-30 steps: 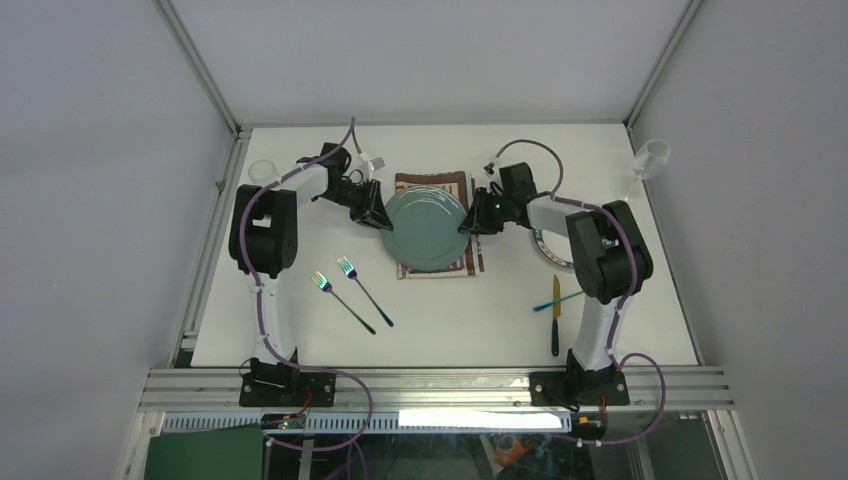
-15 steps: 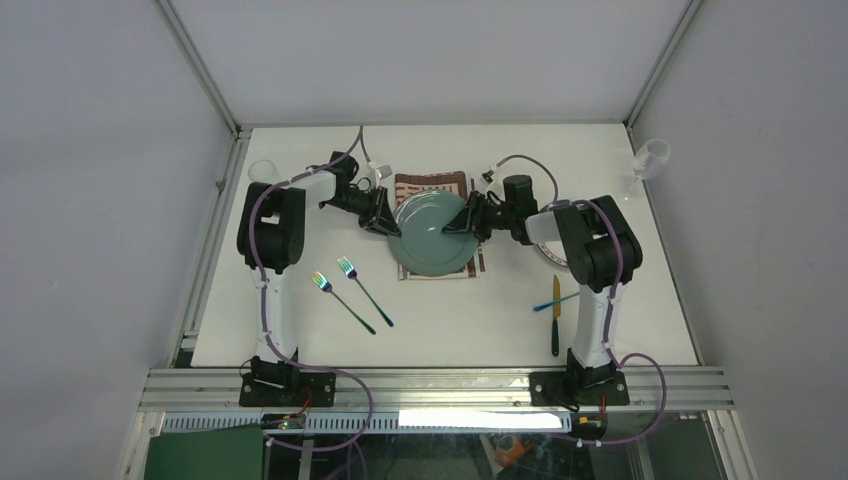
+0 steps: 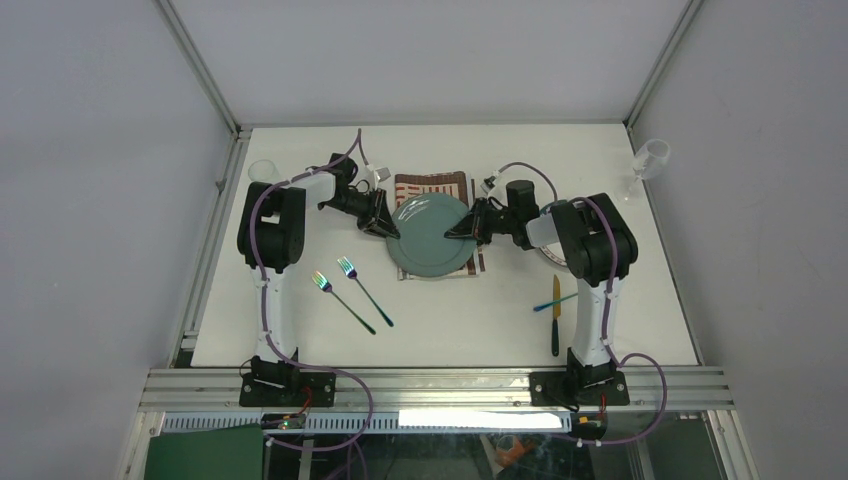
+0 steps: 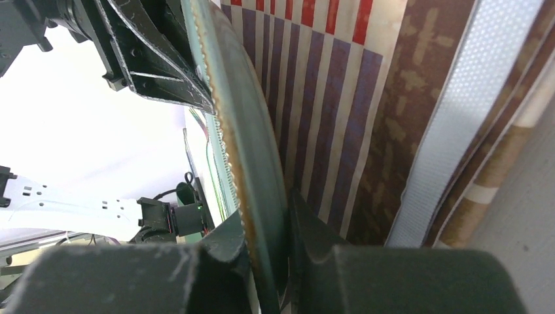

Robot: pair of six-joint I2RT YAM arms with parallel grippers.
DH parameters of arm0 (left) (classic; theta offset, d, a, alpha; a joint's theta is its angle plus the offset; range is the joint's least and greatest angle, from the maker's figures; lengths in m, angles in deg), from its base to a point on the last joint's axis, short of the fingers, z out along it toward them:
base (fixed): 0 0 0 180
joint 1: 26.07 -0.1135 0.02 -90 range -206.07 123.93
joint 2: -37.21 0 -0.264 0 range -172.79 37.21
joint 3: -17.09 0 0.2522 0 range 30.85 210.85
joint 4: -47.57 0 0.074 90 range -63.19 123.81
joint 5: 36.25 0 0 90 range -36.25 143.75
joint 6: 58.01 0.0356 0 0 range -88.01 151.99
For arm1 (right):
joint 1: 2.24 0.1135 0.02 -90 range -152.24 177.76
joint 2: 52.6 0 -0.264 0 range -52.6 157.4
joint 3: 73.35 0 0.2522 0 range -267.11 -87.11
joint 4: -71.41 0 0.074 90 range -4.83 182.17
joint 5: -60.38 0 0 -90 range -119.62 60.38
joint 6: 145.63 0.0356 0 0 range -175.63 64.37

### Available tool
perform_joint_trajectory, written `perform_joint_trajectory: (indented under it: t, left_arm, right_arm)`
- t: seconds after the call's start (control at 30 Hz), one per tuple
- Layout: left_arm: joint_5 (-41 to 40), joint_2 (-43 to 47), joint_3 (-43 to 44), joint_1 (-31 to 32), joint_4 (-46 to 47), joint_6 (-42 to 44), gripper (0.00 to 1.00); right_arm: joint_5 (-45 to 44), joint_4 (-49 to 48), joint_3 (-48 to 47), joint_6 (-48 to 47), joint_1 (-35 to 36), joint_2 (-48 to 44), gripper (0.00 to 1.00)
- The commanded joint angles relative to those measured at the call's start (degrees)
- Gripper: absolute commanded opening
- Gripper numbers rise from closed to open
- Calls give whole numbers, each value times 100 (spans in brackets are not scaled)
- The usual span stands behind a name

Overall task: Set the dinner table for one person
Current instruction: Pick up the plate from the napkin.

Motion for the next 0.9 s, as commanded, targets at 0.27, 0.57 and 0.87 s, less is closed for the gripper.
perform_joint_trajectory:
  t: [0.27, 0.57, 0.87]
  left_arm:
    - [269, 653, 373, 525, 195, 228, 0]
    - [4, 1193, 313, 384, 74, 303, 0]
    - [97, 1073, 231, -91, -308, 486, 0]
  right_arm:
    - [592, 1227, -1302, -185, 1008, -650, 0]
    - [425, 1798, -2086, -726, 1340, -335, 0]
    - [582, 1921, -2803, -605, 1579, 224, 0]
